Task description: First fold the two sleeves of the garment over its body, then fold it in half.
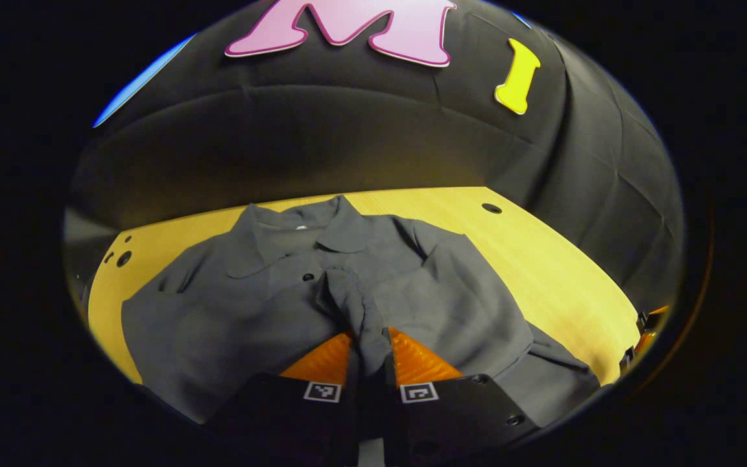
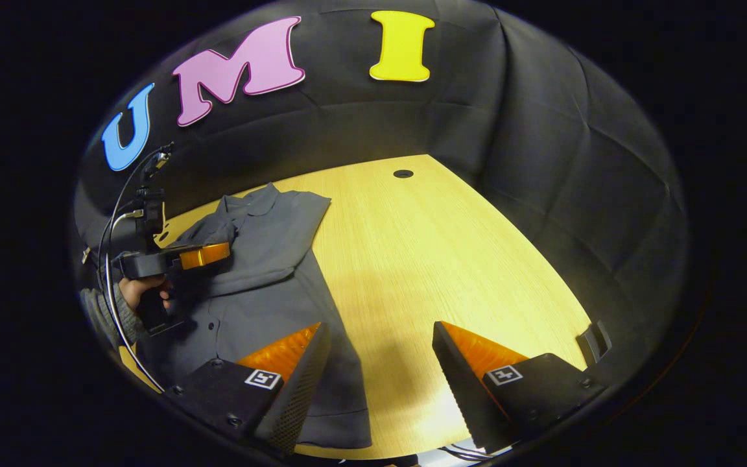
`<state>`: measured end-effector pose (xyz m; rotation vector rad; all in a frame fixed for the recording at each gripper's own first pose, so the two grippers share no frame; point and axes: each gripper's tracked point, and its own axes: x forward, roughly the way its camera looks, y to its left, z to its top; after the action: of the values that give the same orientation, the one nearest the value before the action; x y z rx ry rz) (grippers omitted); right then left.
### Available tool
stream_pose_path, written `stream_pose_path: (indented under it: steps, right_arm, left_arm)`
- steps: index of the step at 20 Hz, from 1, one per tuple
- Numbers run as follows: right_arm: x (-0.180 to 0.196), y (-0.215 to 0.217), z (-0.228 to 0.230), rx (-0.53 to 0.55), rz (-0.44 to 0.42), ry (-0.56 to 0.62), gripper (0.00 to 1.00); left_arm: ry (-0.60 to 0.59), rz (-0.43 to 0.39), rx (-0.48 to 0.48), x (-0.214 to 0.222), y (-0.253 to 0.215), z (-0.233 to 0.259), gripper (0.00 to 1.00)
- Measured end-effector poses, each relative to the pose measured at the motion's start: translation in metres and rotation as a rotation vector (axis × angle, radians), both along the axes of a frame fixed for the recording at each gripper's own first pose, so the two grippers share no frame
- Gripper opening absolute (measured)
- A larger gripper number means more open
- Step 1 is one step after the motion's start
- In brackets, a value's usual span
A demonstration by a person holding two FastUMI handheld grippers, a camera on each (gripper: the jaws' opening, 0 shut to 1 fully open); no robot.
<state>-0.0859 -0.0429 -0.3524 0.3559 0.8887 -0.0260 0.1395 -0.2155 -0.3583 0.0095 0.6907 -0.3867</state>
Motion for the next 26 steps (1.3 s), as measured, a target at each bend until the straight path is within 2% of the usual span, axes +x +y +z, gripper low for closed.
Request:
stream_pose_path:
  steps: [2,3,4,6,7,8,9,10,13,15,16,17,18,23,26]
  right_arm:
    - [-0.003,-0.007,-0.003,0.002,-0.006,0.003,0.98]
    - [-0.005,-0.008,-0.005,0.004,-0.008,0.004,0.98]
    - [-0.006,-0.008,-0.005,0.007,-0.010,0.006,0.98]
    - [-0.007,-0.009,-0.006,0.007,-0.005,0.008,0.98]
    - [-0.007,-0.010,-0.005,0.007,-0.002,0.007,0.98]
    - [-0.009,-0.010,-0.005,0.007,0.001,0.006,0.98]
    - [-0.008,-0.011,-0.004,0.007,0.001,0.004,0.98]
    - [-0.009,-0.010,-0.003,0.010,0.001,0.001,0.98]
    - [-0.009,-0.008,-0.002,0.018,0.004,-0.010,0.98]
    - [-0.010,-0.003,-0.001,0.026,0.014,-0.015,0.98]
    - [-0.011,-0.001,-0.001,0.027,0.023,-0.019,0.98]
    - [-0.011,0.002,0.000,0.028,0.033,-0.021,0.98]
    - [-0.013,0.004,0.001,0.031,0.043,-0.026,0.99]
    - [-0.020,0.020,0.005,0.057,0.091,-0.034,0.99]
    - [-0.027,0.033,0.009,0.064,0.124,-0.028,0.99]
  left_arm:
    - [0.009,-0.003,-0.005,-0.002,-0.003,0.000,0.24]
    - [0.011,-0.002,-0.014,-0.002,-0.007,-0.002,0.37]
    - [0.013,-0.002,-0.029,-0.004,-0.010,0.000,0.24]
    - [0.020,-0.012,-0.052,-0.007,-0.019,0.002,0.49]
    - [0.029,-0.028,-0.069,-0.010,-0.027,0.001,0.41]
    - [0.035,-0.045,-0.090,-0.015,-0.035,0.004,0.53]
    - [0.034,-0.065,-0.116,-0.021,-0.042,0.010,0.60]
    - [0.027,-0.082,-0.136,-0.024,-0.049,0.016,0.58]
    - [-0.017,-0.122,-0.142,-0.038,-0.058,0.035,0.95]
    - [-0.038,-0.151,-0.133,-0.053,-0.059,0.047,0.96]
    - [-0.043,-0.162,-0.132,-0.062,-0.058,0.053,0.92]
    - [-0.045,-0.169,-0.138,-0.072,-0.055,0.060,0.96]
    - [-0.041,-0.175,-0.150,-0.080,-0.054,0.064,0.96]
    - [-0.037,-0.120,-0.160,-0.117,-0.006,0.079,0.96]
    - [-0.034,-0.082,-0.115,-0.139,0.043,0.077,0.96]
